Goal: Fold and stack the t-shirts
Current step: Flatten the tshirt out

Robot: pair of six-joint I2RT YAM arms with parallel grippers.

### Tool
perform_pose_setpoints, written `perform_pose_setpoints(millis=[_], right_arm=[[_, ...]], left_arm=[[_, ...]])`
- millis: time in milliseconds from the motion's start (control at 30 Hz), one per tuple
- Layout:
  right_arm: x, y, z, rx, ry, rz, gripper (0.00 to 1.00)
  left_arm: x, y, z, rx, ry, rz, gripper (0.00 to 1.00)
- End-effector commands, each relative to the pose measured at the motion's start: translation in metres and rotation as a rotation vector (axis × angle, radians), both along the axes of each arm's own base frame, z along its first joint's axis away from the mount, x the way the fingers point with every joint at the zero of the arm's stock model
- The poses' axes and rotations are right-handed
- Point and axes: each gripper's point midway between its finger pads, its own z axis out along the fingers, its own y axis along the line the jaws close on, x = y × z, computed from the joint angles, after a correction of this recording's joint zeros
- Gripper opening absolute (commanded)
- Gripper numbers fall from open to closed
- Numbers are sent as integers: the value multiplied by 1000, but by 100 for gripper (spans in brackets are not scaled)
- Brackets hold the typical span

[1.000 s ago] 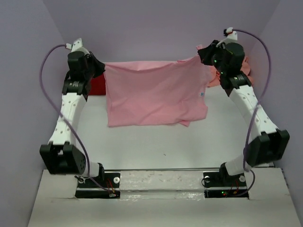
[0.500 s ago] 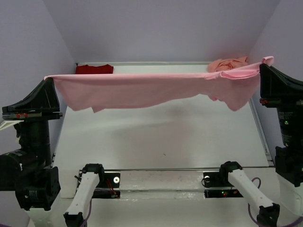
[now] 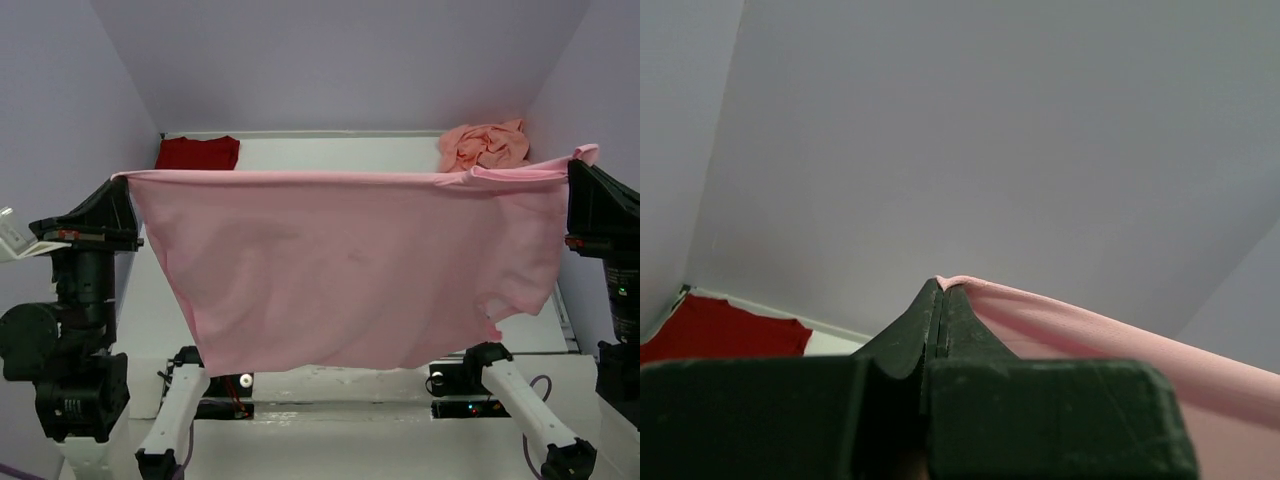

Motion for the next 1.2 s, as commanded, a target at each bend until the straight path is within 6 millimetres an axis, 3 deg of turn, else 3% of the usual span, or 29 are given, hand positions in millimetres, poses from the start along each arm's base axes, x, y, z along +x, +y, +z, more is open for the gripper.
perform_pose_setpoints(millis=[0, 33, 67, 133, 167, 233, 333, 600, 800, 900, 1033, 1067, 1133, 1167], right_arm=[[40, -14, -31, 47, 61, -108, 0], [52, -13, -44, 59, 98, -104, 0], [77, -7, -72, 59, 176, -94, 0], [98, 0, -100, 59, 248, -72, 0], [116, 5, -126, 50, 307, -65, 0], [130, 8, -144, 49, 333, -63, 0], [157, 13, -173, 4, 393, -76, 0], [189, 17, -169, -29, 385, -97, 0], [211, 22, -197, -53, 443, -101, 0], [217, 24, -209, -49, 453, -94, 0], [218, 32, -189, -53, 413, -51, 0], [216, 34, -183, -55, 400, -39, 0], [205, 34, -155, -48, 348, -30, 0], [193, 33, -132, -31, 303, -15, 0]], left_arm=[[35, 24, -31, -13, 83, 139, 0], [44, 26, -42, -16, 114, 149, 0], [61, 27, -65, -31, 186, 154, 0], [72, 27, -83, -43, 242, 153, 0], [83, 24, -97, -38, 278, 137, 0], [94, 22, -116, -31, 315, 130, 0], [107, 24, -128, -13, 344, 143, 0], [139, 23, -142, 32, 391, 141, 0], [162, 20, -180, 34, 464, 125, 0], [172, 20, -191, 29, 469, 128, 0], [177, 16, -166, 31, 423, 108, 0], [174, 14, -147, 37, 387, 94, 0], [167, 13, -127, 45, 346, 90, 0], [158, 12, -103, 55, 300, 85, 0]])
